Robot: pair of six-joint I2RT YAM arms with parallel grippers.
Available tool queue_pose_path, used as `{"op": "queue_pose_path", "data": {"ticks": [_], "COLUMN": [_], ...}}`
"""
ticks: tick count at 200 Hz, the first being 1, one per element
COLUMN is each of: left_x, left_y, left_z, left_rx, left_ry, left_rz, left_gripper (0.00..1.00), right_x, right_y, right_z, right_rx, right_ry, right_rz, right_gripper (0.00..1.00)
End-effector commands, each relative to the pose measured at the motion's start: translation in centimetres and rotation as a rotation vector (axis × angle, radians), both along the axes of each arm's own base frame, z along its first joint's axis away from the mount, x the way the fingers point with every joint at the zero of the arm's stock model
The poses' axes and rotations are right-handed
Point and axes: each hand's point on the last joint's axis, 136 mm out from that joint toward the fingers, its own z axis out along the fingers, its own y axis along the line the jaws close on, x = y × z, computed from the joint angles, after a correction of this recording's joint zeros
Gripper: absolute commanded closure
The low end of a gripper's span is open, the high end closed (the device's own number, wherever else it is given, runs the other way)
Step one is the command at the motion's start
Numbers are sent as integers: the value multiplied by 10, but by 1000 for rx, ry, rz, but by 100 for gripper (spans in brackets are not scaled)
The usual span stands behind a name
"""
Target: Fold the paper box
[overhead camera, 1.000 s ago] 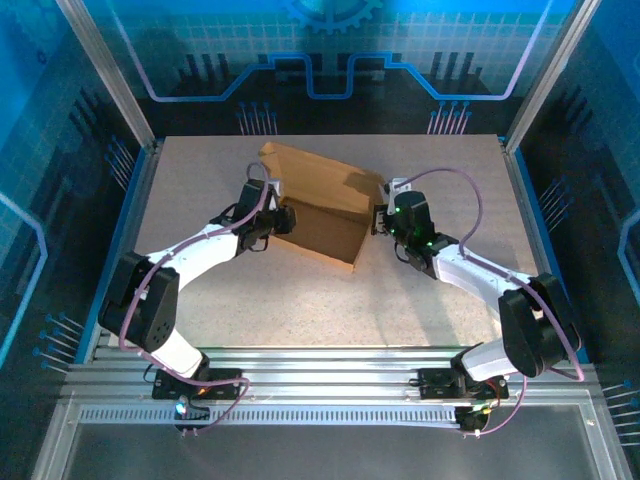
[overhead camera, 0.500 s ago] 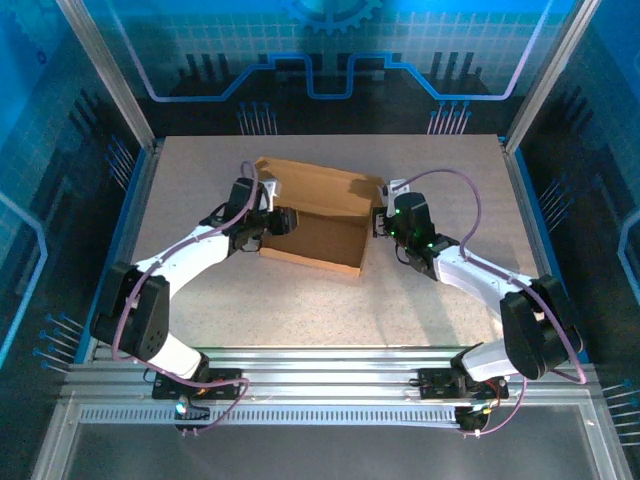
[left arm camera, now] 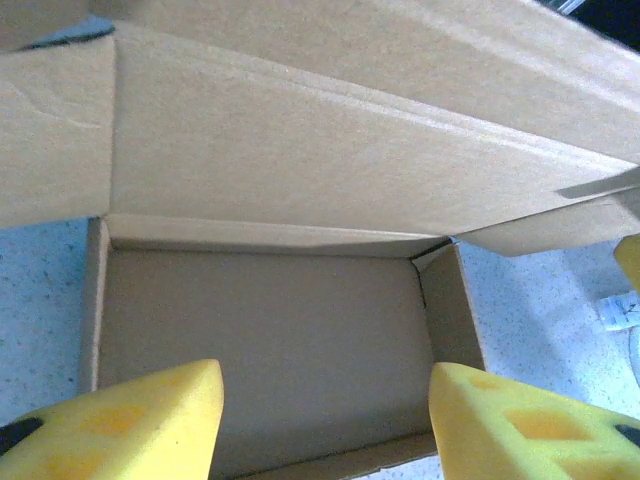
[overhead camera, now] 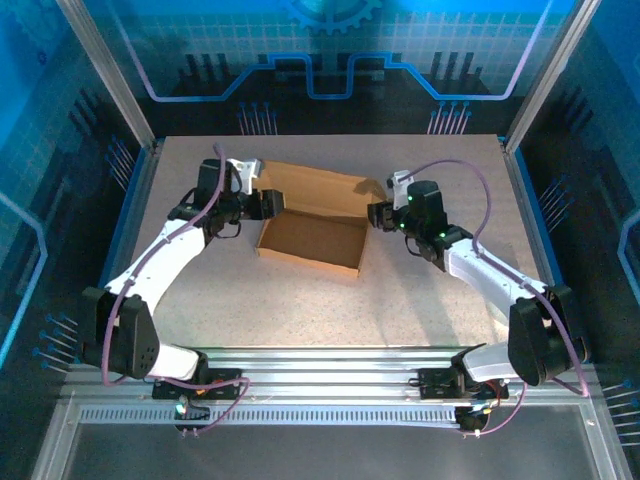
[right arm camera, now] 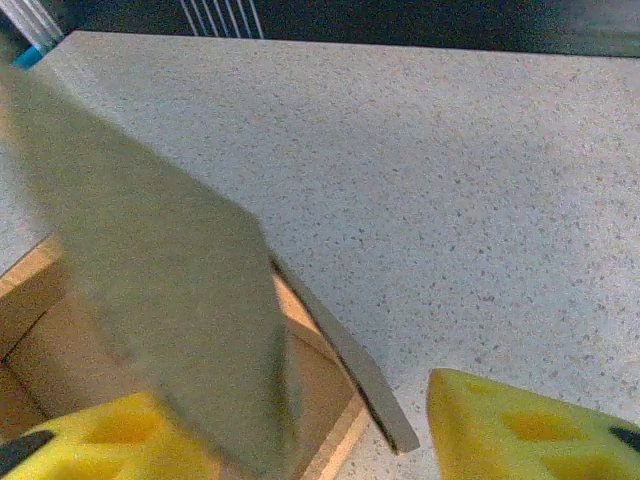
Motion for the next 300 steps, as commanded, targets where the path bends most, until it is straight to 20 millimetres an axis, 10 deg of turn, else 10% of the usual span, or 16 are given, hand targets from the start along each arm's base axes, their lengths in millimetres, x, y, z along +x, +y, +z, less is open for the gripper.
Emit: {"op": "queue_pose_path", "data": {"ticks": [1, 99, 147, 300], "left_x": [2, 29, 35, 103], "left_y": [13, 39, 45, 59], "left_z": [8, 18, 12, -10], "left_rx": [28, 39, 126, 234], "left_ry": [1, -56, -87, -163], "left_rz": [-6, 14, -77, -211], "left_gripper": [42, 37, 15, 14], "right_x": [1, 38, 42, 33], "right_y": [4, 0, 7, 8], "right_z": [16, 22, 10, -4], "right_rx": [-12, -53, -64, -77], "right_ry": [-20, 43, 84, 103], "right_rz": [67, 208, 225, 235], "right_gripper": [41, 26, 43, 63]}}
